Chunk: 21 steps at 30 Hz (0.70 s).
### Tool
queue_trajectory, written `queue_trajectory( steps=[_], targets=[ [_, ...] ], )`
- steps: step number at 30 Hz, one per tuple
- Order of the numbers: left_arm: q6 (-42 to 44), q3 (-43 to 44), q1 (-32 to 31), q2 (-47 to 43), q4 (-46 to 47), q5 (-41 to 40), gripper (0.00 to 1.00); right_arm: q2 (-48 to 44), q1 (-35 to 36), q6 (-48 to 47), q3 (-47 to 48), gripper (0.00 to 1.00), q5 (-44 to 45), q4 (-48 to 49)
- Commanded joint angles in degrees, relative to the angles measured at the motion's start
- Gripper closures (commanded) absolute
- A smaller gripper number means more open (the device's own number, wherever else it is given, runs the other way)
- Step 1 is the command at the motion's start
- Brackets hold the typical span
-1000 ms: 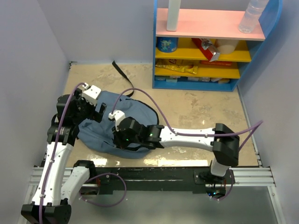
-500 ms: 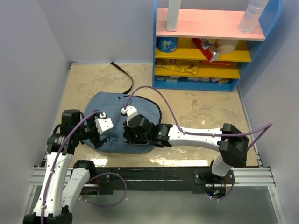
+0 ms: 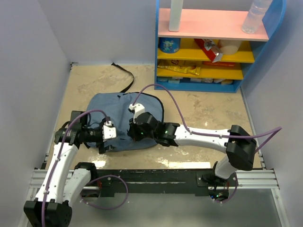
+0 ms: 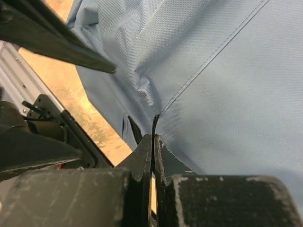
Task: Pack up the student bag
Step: Zip the student bag at the center of the board.
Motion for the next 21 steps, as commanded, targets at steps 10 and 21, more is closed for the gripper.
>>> queue_trajectory(
  steps=[10,21],
  targets=[
    [-9.83,-4.99,-14.02,1.76,18.21,-0.18,0.05,-4.76,-0.39,4.29,-1.69,1.0,-2.1,6.56],
    [-15.19,-7.28,-15.25,5.8,26.47,-6.5,0.35,-5.99,-0.3,5.08,-2.48,1.0,-2.36,6.82]
  ],
)
